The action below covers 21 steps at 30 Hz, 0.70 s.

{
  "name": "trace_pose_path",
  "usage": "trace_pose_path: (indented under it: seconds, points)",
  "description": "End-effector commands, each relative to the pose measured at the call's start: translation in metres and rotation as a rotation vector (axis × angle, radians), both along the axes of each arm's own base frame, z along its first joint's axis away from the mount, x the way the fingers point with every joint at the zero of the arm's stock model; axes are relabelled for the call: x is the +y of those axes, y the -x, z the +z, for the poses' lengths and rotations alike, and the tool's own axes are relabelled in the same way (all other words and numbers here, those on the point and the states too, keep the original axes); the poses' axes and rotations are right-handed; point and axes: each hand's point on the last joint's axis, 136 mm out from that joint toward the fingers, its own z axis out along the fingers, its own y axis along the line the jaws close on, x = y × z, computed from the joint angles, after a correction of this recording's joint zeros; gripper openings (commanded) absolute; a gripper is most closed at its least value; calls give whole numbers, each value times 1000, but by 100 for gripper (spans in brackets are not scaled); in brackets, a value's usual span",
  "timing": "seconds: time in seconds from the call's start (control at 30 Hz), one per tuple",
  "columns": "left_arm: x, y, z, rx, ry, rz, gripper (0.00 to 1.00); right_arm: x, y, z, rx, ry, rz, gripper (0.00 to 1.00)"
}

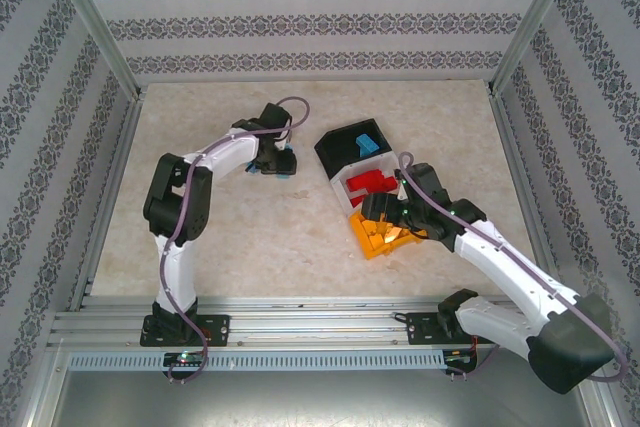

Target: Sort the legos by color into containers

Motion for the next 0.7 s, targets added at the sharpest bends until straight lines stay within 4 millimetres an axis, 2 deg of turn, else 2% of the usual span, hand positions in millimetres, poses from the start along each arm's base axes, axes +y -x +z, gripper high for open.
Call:
trace_pose_path:
  seconds: [0.0, 0.13, 0.23, 0.33, 0.47, 0.67]
  points:
    - [-40, -17, 47, -59, 273, 35, 34, -6, 1, 10, -26, 17, -17, 86]
    - [-83, -36, 73, -86, 402, 23, 34, -9, 2, 9, -26, 8, -27, 86]
    - [-112, -50, 81, -106, 414, -5, 33, -8, 1, 8, -24, 2, -26, 86]
    - [-131, -64, 77, -111, 408, -22, 33, -7, 0, 8, -23, -4, -21, 86]
    - [-145, -77, 63, -89, 396, -24, 34, -8, 1, 9, -31, -2, -21, 86]
    - [-160, -80, 51, -86, 369, -41, 34, -19, 3, 4, -28, -3, -41, 86]
